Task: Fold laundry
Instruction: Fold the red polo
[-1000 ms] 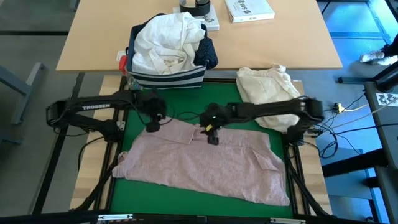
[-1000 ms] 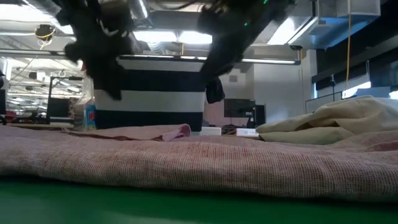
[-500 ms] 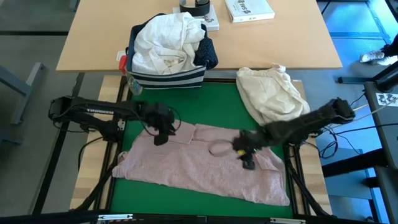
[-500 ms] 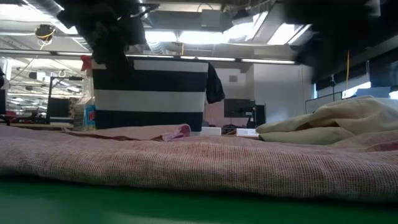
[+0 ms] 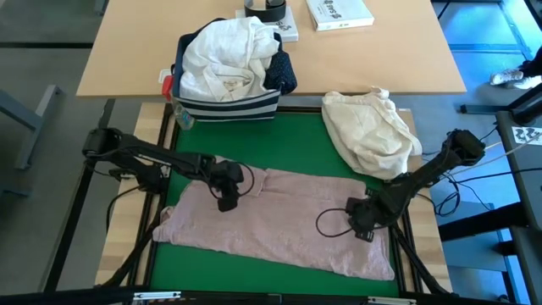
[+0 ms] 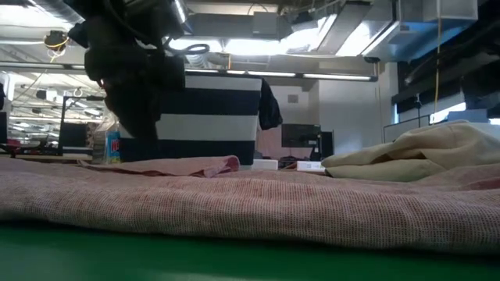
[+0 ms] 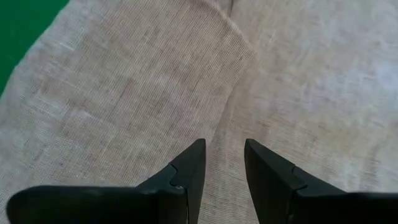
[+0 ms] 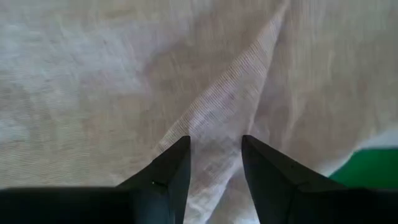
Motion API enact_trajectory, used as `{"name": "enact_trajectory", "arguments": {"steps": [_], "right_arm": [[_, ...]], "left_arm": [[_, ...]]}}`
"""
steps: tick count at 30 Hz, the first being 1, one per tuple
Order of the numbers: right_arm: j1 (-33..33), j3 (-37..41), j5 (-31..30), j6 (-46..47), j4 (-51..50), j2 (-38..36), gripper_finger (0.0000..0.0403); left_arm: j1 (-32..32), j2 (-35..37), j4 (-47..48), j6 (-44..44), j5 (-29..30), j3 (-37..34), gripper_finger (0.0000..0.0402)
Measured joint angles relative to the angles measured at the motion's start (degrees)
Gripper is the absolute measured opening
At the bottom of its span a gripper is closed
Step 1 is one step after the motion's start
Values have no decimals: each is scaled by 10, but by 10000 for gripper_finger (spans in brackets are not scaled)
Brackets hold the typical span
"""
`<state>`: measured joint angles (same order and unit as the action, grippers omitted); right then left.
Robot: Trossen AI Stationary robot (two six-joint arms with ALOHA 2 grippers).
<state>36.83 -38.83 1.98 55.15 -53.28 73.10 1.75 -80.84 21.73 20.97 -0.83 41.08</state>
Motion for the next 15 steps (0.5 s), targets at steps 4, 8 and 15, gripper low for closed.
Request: {"name": "enact_trajectory", "arguments": {"steps": [4, 8, 15], "right_arm": [[3, 4, -12, 18, 26, 0, 143], [-2, 4, -32, 62, -66, 0, 143], [-16, -19, -115, 107, -132, -23, 143]], "left_arm": [[6, -6, -5, 1, 16, 0, 107], [6, -6, -18, 0, 34, 0, 107], [5, -5, -31, -20, 37, 0, 107]]}}
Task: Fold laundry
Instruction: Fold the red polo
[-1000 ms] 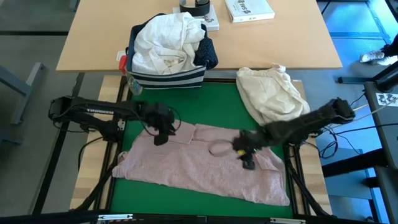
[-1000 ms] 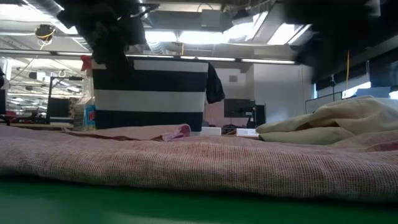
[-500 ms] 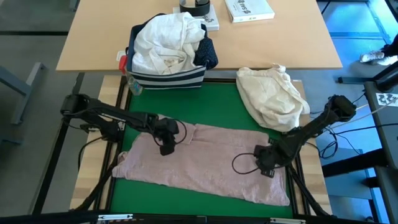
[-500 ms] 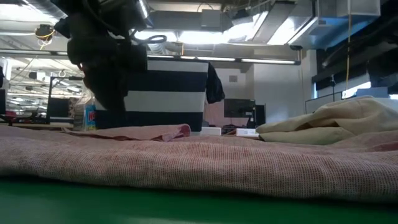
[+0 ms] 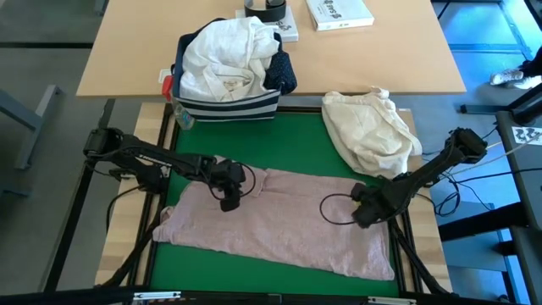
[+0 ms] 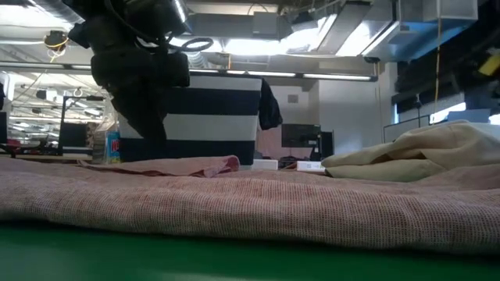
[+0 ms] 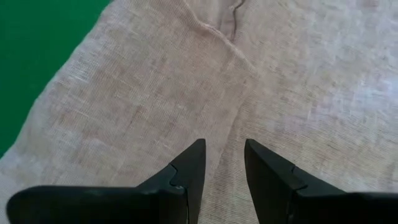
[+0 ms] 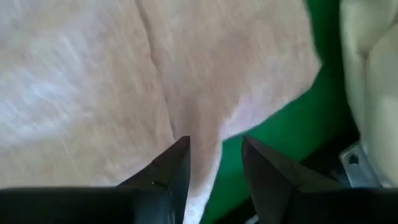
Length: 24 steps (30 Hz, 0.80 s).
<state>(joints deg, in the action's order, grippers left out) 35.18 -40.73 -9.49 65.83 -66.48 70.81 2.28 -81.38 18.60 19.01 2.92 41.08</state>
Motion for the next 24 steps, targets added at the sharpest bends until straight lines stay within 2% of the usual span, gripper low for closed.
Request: {"name": "enact_trajectory", "arguments": {"steps": [2, 5, 9, 12, 16, 19, 24], "right_arm": [[0, -13, -9, -11, 17, -4, 143], [3, -29, 12, -61, 39, -12, 143], [23, -27, 40, -134, 143, -18, 143], [39, 0, 40, -147, 204, -8, 143], [36, 43, 45, -105, 207, 22, 143], [22, 43, 46, -98, 235, 33, 143], [14, 27, -5, -149, 283, 33, 143]], "left_arm": [[0, 0, 1, -1, 0, 0, 107], [0, 0, 1, -1, -4, 0, 107], [6, 0, 1, 11, -27, 0, 107], [21, 0, -4, 15, -48, -4, 107], [44, 0, -3, 15, -44, -26, 107], [54, 0, -2, 16, -36, -52, 107], [49, 0, -4, 14, -31, -79, 107]]}}
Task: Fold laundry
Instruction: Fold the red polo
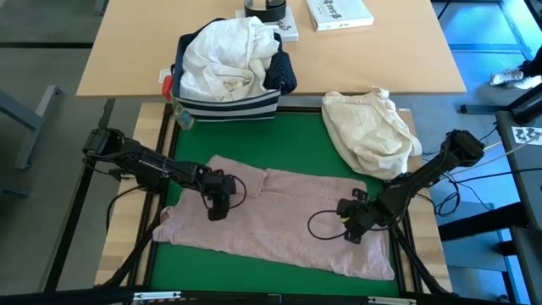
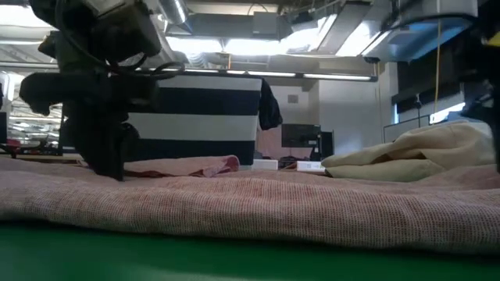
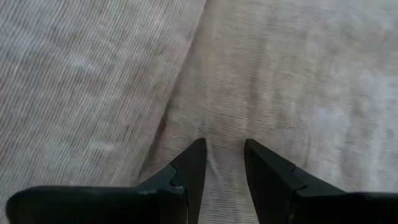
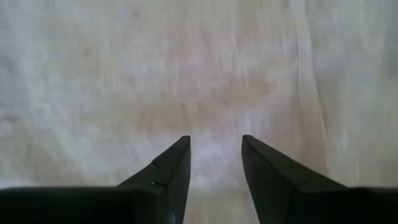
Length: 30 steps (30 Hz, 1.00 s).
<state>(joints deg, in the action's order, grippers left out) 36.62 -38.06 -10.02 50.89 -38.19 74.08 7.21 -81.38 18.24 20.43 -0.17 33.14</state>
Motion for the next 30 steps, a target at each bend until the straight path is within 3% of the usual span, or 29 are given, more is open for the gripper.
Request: {"name": "enact_trajectory", "arguments": {"steps": [5, 11, 16, 20, 23, 25, 30], "right_arm": [[1, 28, -4, 11, 22, 15, 143], [1, 46, 36, 59, 43, 36, 143], [1, 47, 39, 52, 193, 39, 143], [0, 47, 30, 15, 265, 44, 143], [-14, 27, 31, 13, 235, 37, 143], [-22, 5, 35, 0, 186, 19, 143], [-26, -41, 20, -47, 84, -25, 143]], "left_arm": [[-29, 1, -2, -73, 62, -7, 107], [-109, 1, -2, -288, 127, -7, 107], [-184, 1, 0, -473, 134, -7, 107], [-223, 1, 7, -558, 158, -3, 107], [-221, 14, 48, -540, 174, 25, 107], [-210, 30, 78, -496, 150, 56, 107], [-176, 63, 96, -305, -34, 94, 107]]}}
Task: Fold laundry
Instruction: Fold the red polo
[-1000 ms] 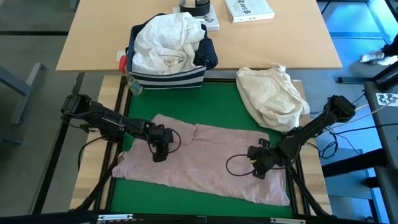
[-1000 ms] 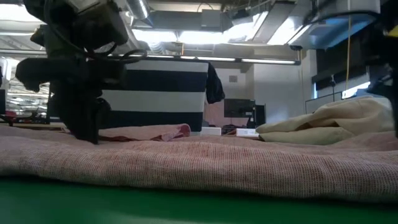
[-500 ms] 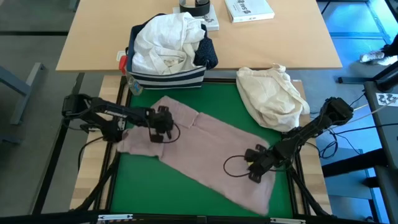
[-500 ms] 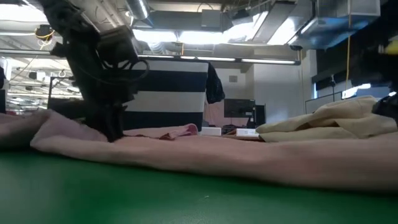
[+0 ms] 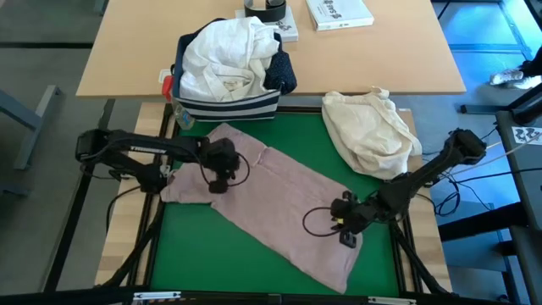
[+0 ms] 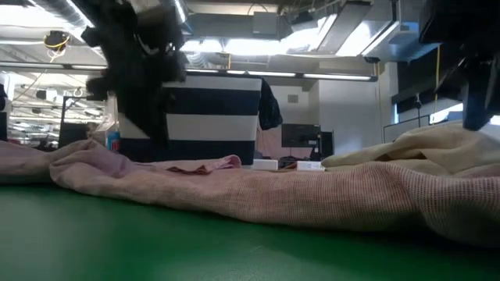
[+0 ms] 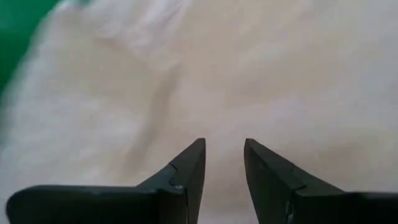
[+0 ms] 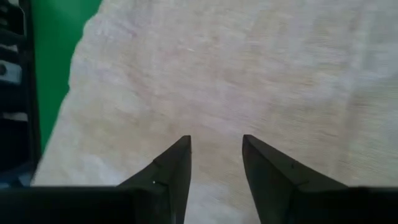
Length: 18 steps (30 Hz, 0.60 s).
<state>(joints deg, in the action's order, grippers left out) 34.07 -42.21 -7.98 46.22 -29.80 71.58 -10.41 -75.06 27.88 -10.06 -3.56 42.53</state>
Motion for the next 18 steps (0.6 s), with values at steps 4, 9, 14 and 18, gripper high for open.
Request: {"name": "enact_trajectory", "arguments": {"steps": [4, 9, 14, 18], "right_arm": [[1, -3, 17, -5, -50, -20, 143], [37, 1, 16, -65, -102, -21, 143], [65, 43, -43, -86, -93, -19, 143], [54, 56, -140, -47, -96, -30, 143]], "left_arm": [[53, 0, -45, 141, -87, 3, 107], [148, -27, -162, 268, -30, 3, 107], [222, -109, -244, 398, 56, 4, 107], [250, -187, -247, 503, 65, 3, 107]]}}
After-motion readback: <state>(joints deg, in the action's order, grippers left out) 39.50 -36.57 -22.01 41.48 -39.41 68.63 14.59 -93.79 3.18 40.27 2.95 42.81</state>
